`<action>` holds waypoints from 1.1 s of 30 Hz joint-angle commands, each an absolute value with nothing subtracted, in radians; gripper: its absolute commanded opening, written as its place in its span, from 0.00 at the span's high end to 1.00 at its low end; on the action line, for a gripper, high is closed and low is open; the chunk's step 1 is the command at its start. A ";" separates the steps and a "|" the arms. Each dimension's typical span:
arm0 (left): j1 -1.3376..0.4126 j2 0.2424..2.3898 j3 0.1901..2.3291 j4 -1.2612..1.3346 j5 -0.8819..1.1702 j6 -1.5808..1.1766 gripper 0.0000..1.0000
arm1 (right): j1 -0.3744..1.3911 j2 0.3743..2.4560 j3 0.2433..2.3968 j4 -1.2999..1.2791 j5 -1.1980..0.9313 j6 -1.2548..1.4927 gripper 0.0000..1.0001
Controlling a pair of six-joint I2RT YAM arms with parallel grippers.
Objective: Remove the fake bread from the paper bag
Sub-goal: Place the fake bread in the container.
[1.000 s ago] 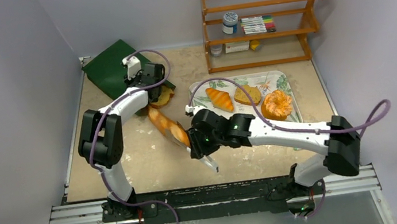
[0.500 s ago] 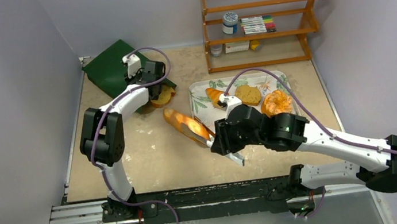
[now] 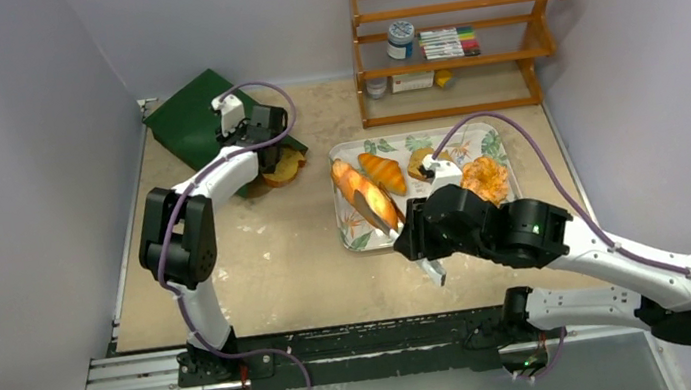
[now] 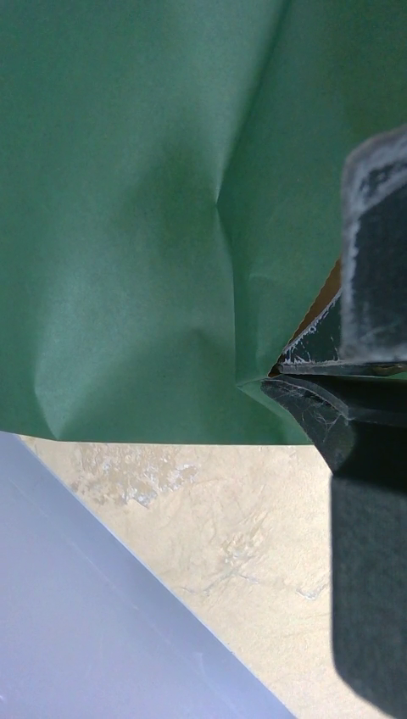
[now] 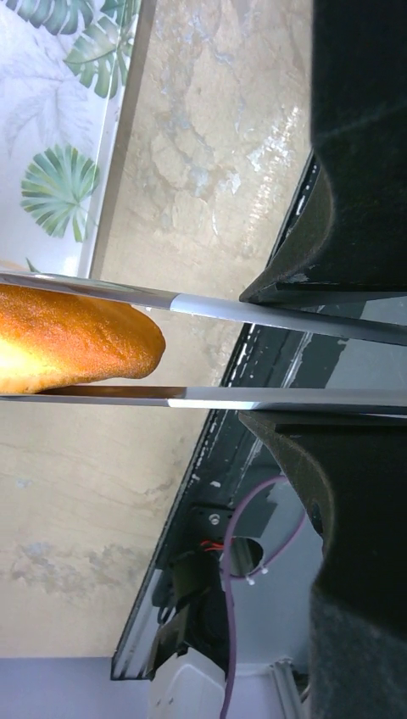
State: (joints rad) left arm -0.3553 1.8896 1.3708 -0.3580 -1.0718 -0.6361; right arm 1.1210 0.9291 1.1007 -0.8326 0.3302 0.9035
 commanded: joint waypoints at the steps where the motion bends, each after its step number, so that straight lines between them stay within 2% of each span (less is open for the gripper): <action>1: -0.347 1.881 1.402 -0.330 -1.065 -0.658 1.00 | 1.126 0.935 1.071 -0.740 0.380 0.972 0.89; 16: -0.346 1.833 1.345 -0.321 -1.029 -0.645 1.00 | 1.126 1.173 0.942 -0.477 0.491 1.073 0.89; 22: -0.346 1.822 1.330 -0.309 -1.012 -0.631 1.00 | 1.124 1.263 0.905 -0.381 0.479 1.113 0.86; 24: -0.346 1.818 1.324 -0.305 -1.006 -0.625 1.00 | 1.125 1.295 0.904 -0.371 0.469 1.137 0.81; 29: -0.344 1.811 1.314 -0.290 -0.994 -0.610 1.00 | 1.125 1.334 0.889 -0.348 0.460 1.183 0.62; 33: -0.339 1.803 1.296 -0.278 -0.980 -0.616 1.00 | 1.126 1.325 0.874 -0.344 0.462 1.210 0.58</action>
State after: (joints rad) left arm -0.3542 1.8572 1.3098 -0.3378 -0.9947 -0.6243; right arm 1.1259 1.3483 0.8783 -0.3920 0.4232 1.1461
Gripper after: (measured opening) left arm 0.006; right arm 0.438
